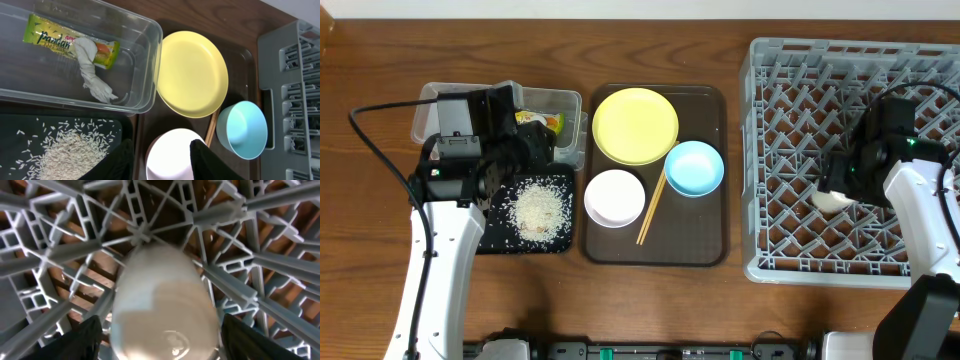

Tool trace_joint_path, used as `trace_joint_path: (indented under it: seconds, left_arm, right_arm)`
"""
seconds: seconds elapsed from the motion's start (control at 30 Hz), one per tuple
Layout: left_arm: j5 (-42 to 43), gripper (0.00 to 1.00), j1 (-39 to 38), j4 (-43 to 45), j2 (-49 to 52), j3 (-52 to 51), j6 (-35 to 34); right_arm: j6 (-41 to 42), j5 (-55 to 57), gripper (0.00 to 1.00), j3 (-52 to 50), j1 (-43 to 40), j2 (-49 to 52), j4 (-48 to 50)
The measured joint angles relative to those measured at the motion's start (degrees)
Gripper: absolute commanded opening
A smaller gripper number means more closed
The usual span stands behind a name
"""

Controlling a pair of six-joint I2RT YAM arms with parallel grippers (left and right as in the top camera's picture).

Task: Sort waste into correct bins and load items into the dishwasher rack
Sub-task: 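Place the white cup into the dish rack with the right gripper, then reach the right gripper to the light-blue bowl and grasp its rim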

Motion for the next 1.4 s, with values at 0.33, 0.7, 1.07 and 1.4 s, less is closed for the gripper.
trace_joint_path:
  seconds: [0.33,0.7,1.07,1.4]
  left_arm:
    - [-0.1,0.45,0.0,-1.6,0.0,0.0,-0.1]
    - [-14.4,0.49,0.0,-12.2,0.0,0.0,-3.8]
    - [-20.9,0.55,0.0,-13.4,0.0,0.0,-6.7]
    - [-21.2,0.56,0.0,-13.4,0.0,0.0,-6.8]
  right_arm:
    - [-3.2,-13.4,0.73,2.8,0.5,-4.9,8.4]
    - [-16.9,-25.5,0.69,3.2,17.7,-4.0,19.4]
    - [-20.5,-17.4,0.66,3.2,29.0,8.3,27.0]
    - [-20.8,-9.1,0.41,3.2,32.1,18.1,28.0]
